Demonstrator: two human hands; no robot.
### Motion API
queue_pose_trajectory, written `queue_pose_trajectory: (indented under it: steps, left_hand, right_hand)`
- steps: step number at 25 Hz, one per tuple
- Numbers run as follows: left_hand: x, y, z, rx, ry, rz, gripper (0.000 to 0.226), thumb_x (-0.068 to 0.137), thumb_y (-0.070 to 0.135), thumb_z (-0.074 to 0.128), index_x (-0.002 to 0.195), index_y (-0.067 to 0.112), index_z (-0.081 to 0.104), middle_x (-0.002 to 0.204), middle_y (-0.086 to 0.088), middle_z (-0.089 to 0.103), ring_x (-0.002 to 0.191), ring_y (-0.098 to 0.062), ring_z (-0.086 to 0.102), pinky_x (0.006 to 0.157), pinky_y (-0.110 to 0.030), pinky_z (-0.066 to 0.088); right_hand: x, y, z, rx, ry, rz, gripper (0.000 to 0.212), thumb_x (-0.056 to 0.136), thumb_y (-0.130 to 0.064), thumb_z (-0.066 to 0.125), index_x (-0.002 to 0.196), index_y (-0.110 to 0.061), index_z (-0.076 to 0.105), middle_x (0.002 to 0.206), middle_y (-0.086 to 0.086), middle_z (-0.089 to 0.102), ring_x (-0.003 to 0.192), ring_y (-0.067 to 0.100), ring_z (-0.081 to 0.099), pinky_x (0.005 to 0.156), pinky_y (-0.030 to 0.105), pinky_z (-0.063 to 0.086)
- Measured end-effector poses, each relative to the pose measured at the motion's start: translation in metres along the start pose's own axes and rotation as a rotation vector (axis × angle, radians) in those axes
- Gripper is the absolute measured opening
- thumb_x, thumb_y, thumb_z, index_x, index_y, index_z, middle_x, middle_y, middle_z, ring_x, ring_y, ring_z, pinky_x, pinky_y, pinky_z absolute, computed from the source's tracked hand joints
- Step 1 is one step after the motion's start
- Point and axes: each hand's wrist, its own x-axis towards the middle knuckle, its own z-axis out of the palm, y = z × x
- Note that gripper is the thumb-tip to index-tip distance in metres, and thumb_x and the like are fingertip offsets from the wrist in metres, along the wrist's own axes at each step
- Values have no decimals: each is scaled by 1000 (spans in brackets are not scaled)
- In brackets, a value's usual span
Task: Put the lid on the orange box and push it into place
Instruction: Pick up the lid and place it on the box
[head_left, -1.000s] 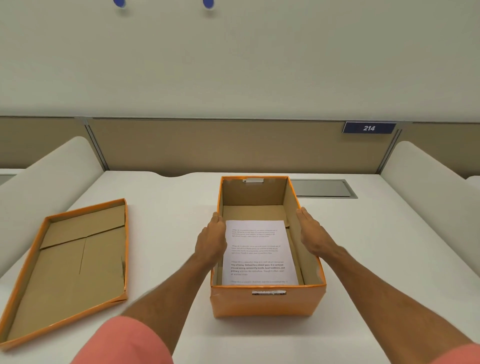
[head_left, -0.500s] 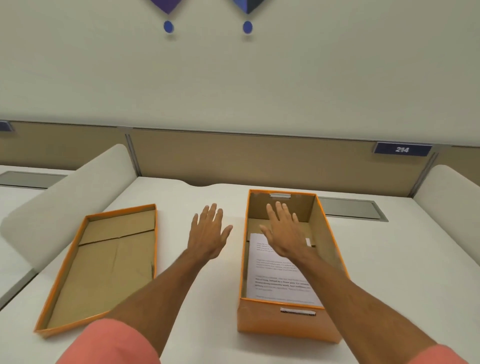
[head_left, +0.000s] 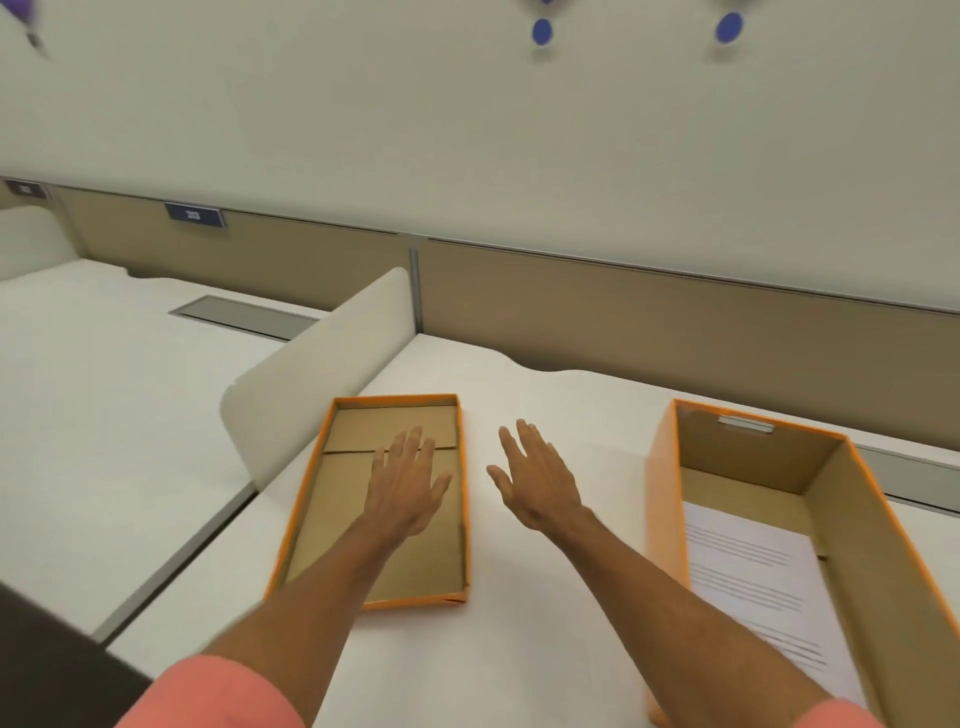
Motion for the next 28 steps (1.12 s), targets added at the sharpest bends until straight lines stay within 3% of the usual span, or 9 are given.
queue_pose_trajectory:
  steps: [10, 15, 17, 19, 22, 24, 26, 28]
  left_hand:
    - [9, -162, 46, 5, -121, -116, 55, 96, 47, 36, 141, 14, 33, 159, -11, 18, 148, -28, 12, 119, -52, 12]
    - [24, -184, 61, -30, -171, -126, 57, 97, 42, 37, 146, 17, 23, 161, -11, 11, 149, -30, 8, 119, -52, 10]
    - [26, -189, 68, -68, -182, -120, 56, 97, 33, 38, 149, 21, 19, 161, -11, 8, 149, -30, 7, 120, -51, 11]
    - [25, -191, 73, -84, -187, -107, 57, 96, 17, 37, 150, 22, 19, 162, -12, 3, 149, -30, 1, 121, -50, 12]
    - [22, -192, 78, -144, -142, -107, 63, 92, -1, 34, 149, 24, 24, 162, -9, -4, 149, -30, -9, 118, -45, 26]
    - [21, -193, 81, -232, -140, -132, 65, 91, -6, 33, 148, 24, 27, 162, -6, -4, 149, -28, -9, 110, -44, 37]
    - [21, -192, 81, -294, -145, -151, 64, 92, -9, 32, 147, 21, 28, 162, -5, -1, 149, -26, -6, 114, -46, 30]
    - [23, -191, 77, -309, -128, -160, 62, 92, -10, 30, 147, 18, 29, 162, -6, 3, 150, -25, -3, 118, -44, 21]
  right_hand:
    - [52, -66, 116, 24, -147, 70, 57, 99, -38, 39, 149, -16, 23, 160, 16, 17, 149, 30, 13, 119, 42, 22]
    - [65, -69, 130, -22, -148, 119, 58, 98, -38, 41, 149, -17, 23, 160, 14, 16, 149, 30, 9, 120, 45, 18]
    - [67, -66, 134, -42, -181, 142, 57, 99, -39, 39, 149, -19, 22, 161, 11, 12, 150, 29, 5, 119, 50, 10]
    - [66, -62, 139, -7, -214, 160, 55, 99, -37, 38, 149, -18, 21, 162, 9, 9, 150, 28, 1, 119, 52, 13]
    - [65, -58, 143, 37, -206, 176, 50, 101, -23, 33, 149, -12, 22, 162, 8, 11, 150, 25, 0, 117, 45, 25]
    - [63, -57, 142, 69, -192, 219, 50, 100, -11, 30, 149, -9, 20, 163, 7, 8, 150, 23, 1, 116, 40, 26]
    - [62, -57, 141, 144, -178, 274, 51, 101, -10, 28, 150, -10, 18, 163, 5, 5, 150, 21, 7, 116, 39, 25]
    - [60, -57, 137, 278, -154, 335, 48, 104, -21, 21, 151, -16, 19, 163, 0, 7, 148, 17, 15, 116, 36, 23]
